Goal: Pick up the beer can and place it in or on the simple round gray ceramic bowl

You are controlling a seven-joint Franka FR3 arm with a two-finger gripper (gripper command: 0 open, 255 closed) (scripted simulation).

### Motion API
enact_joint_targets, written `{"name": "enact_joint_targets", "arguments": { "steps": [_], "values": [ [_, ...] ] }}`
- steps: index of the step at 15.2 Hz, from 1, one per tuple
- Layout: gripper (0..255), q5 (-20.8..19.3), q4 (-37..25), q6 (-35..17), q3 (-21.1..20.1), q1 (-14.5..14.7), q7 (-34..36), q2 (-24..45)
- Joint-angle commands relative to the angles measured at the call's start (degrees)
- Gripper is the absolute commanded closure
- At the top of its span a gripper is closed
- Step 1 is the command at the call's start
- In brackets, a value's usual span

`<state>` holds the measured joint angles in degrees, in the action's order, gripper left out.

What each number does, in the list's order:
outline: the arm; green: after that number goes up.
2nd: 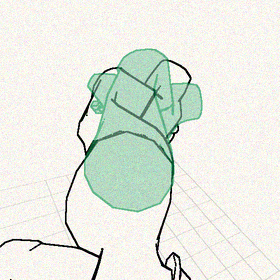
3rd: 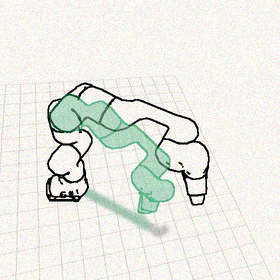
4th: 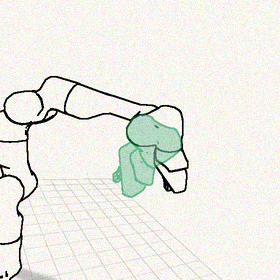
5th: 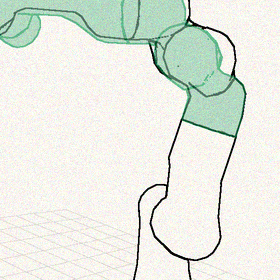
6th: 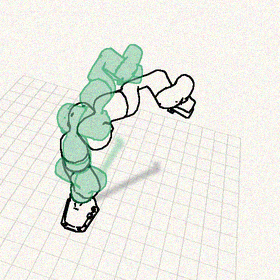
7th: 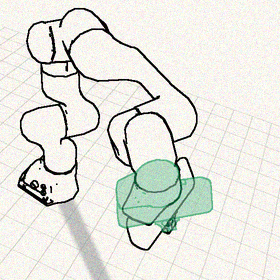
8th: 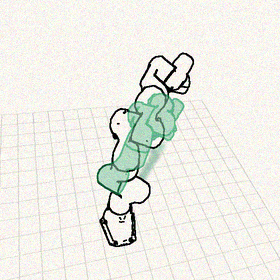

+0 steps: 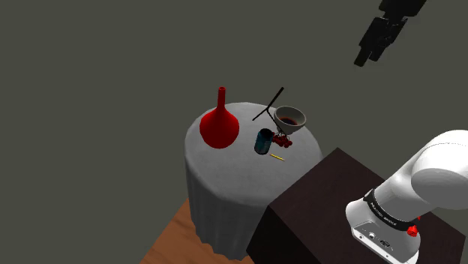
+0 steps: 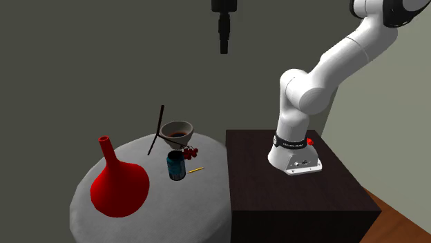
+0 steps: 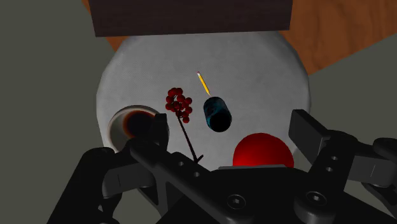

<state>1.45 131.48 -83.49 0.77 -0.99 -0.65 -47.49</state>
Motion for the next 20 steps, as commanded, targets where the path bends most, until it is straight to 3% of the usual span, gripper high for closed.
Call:
{"name": "enact_joint_targets", "arguments": {
  "steps": [1, 10, 20],
  "values": [
    [0, 0.0, 0.0, 0.0, 0.0, 0.0, 0.0, 0.0],
    [0, 0.85, 11.62, -18.52, -1.96, 0.86, 0.74, 6.74],
    [0, 1.29, 16.99, -40.36, -4.19, 1.74, 1.77, 23.05]
  ]
}}
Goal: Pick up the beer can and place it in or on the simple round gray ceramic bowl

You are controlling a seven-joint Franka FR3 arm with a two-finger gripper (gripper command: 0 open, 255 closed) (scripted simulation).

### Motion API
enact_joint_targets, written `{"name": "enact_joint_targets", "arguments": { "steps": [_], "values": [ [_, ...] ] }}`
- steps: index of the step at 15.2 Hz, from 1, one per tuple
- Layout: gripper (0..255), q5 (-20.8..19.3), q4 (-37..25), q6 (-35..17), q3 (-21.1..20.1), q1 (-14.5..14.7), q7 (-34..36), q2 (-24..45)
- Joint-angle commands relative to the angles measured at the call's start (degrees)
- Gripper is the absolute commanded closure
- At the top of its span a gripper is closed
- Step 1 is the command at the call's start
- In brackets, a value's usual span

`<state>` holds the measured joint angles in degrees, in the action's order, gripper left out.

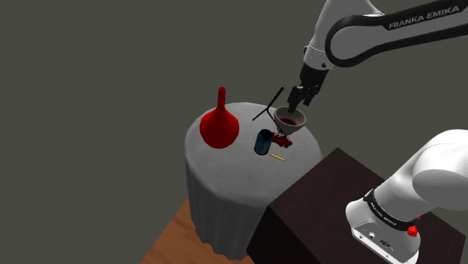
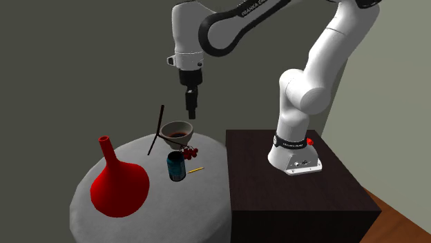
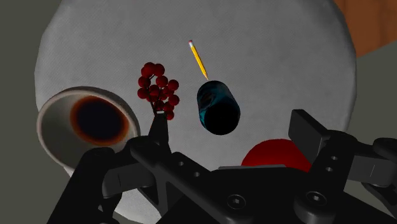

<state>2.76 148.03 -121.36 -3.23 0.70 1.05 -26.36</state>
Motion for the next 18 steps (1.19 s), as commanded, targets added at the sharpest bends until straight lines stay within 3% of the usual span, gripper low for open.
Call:
{"name": "enact_joint_targets", "arguments": {
  "steps": [1, 13, 18],
  "values": [
    [0, -0.06, 0.49, -4.64, -0.42, 0.09, 0.21, 4.01],
    [0, -3.7, -5.83, -26.68, -2.19, 0.49, 3.82, 32.3],
    [0, -4.56, -6.14, -30.34, -1.94, 0.67, 4.45, 36.29]
  ]
}}
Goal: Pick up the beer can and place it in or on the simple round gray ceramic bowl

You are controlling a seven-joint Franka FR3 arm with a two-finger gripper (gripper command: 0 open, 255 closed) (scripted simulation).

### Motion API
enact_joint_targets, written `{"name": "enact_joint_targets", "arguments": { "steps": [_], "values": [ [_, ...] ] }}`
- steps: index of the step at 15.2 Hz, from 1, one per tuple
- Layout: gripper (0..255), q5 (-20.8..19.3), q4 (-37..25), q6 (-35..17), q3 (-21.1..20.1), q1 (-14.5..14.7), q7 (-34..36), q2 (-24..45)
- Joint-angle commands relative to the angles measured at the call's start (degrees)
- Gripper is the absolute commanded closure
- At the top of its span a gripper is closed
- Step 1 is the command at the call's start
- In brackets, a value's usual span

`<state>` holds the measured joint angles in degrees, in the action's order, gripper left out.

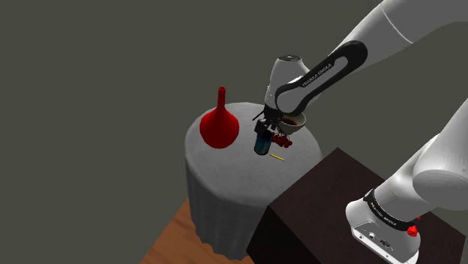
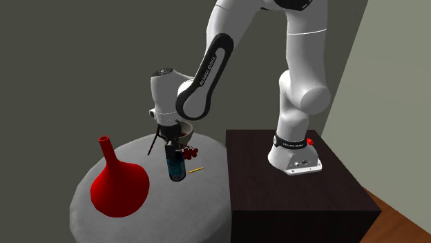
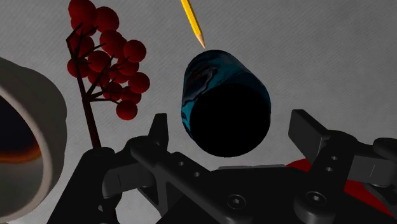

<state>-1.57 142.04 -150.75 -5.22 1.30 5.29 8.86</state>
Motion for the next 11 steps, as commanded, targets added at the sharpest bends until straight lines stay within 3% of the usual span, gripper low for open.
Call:
{"name": "enact_joint_targets", "arguments": {
  "steps": [1, 11],
  "values": [
    [0, -0.4, -0.16, -1.72, 0.11, 0.11, 0.34, 1.86],
    [0, -0.85, -0.25, -3.66, 0.32, 0.24, 0.66, 3.9]
  ]
}}
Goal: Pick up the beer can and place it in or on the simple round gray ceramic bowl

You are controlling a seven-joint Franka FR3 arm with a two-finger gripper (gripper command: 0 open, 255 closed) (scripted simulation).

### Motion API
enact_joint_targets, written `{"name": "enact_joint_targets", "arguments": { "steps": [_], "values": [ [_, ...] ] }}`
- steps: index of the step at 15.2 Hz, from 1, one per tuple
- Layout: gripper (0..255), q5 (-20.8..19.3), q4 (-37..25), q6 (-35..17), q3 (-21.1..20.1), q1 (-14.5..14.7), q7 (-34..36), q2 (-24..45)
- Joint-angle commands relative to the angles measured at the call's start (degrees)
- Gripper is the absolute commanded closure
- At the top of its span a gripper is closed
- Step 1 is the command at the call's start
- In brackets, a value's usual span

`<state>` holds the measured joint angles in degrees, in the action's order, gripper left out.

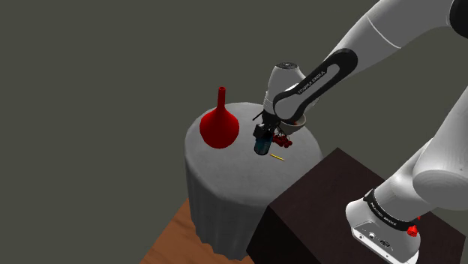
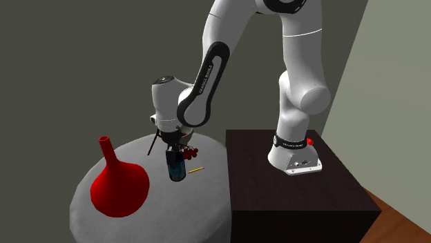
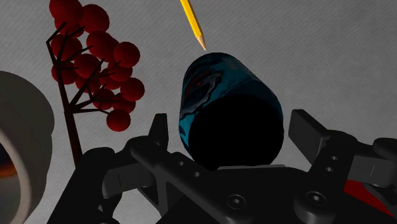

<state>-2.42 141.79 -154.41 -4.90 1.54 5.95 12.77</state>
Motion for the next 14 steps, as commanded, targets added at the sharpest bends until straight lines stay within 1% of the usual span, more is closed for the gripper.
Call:
{"name": "enact_joint_targets", "arguments": {
  "steps": [1, 10, 14],
  "values": [
    [255, 0.0, 0.0, 0.0, 0.0, 0.0, 0.0, 0.0],
    [255, 0.0, 0.0, -0.01, 0.0, 0.0, 0.0, 0.01],
    [255, 0.69, 0.11, 3.04, -0.31, -0.19, -0.49, -3.17]
  ]
}}
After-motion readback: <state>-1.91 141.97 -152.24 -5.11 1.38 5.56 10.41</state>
